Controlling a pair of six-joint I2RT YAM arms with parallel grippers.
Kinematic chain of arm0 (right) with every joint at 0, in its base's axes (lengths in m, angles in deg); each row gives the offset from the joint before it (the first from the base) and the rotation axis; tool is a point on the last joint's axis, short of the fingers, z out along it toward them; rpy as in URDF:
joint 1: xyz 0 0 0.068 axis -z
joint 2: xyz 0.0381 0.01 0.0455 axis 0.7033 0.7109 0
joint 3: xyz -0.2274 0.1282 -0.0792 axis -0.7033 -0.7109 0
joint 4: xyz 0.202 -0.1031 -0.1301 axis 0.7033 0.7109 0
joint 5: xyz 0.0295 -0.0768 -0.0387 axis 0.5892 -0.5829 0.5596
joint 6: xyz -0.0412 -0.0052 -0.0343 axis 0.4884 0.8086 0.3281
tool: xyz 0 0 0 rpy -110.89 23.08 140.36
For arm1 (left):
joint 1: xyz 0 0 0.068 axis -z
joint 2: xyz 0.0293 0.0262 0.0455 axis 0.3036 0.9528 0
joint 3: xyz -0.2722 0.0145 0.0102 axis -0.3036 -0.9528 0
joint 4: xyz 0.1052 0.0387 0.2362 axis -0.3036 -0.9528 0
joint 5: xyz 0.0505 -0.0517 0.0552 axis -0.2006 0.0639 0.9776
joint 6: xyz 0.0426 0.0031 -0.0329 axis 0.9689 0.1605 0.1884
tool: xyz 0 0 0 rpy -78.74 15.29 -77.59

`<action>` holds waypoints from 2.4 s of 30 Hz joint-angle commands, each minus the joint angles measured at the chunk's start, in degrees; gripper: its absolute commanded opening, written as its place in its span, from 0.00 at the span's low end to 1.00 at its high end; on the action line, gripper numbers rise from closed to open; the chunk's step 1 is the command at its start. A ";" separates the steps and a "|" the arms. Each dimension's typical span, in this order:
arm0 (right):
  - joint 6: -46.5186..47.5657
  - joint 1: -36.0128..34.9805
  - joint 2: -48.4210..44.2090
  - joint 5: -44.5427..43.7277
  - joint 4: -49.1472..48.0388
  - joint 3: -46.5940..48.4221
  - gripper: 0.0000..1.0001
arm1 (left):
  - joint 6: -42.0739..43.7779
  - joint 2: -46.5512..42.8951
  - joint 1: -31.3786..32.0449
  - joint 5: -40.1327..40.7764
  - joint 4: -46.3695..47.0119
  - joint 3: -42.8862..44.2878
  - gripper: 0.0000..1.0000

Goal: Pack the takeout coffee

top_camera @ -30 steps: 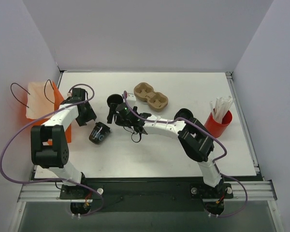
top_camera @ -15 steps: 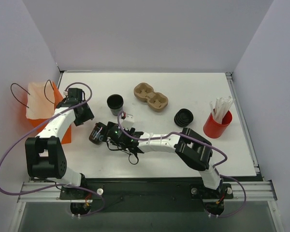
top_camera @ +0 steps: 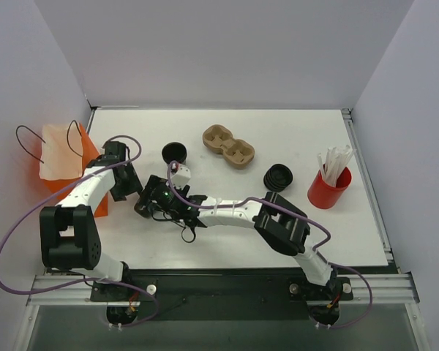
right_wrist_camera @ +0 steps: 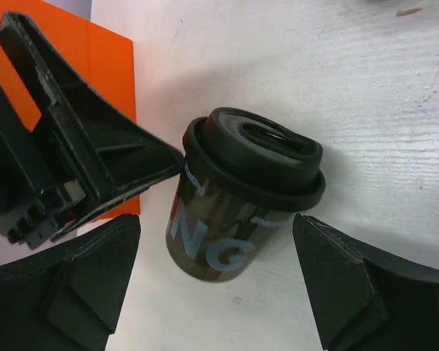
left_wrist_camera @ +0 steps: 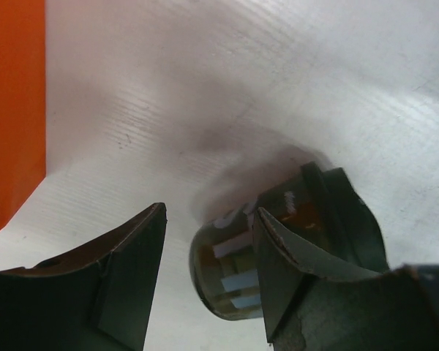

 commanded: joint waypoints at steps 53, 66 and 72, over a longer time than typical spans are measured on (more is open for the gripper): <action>75.47 8.40 -17.82 31.67 -68.65 -45.03 0.68 | 8.43 -11.96 -2.93 -39.43 -3.47 9.56 0.59; 82.16 7.17 -23.97 31.92 -80.27 -51.74 0.68 | 12.84 -15.66 0.92 -52.09 5.67 -0.10 0.59; 83.04 6.90 -27.31 32.80 -80.27 -52.18 0.68 | 9.94 -16.62 3.66 -49.37 9.18 -4.51 0.59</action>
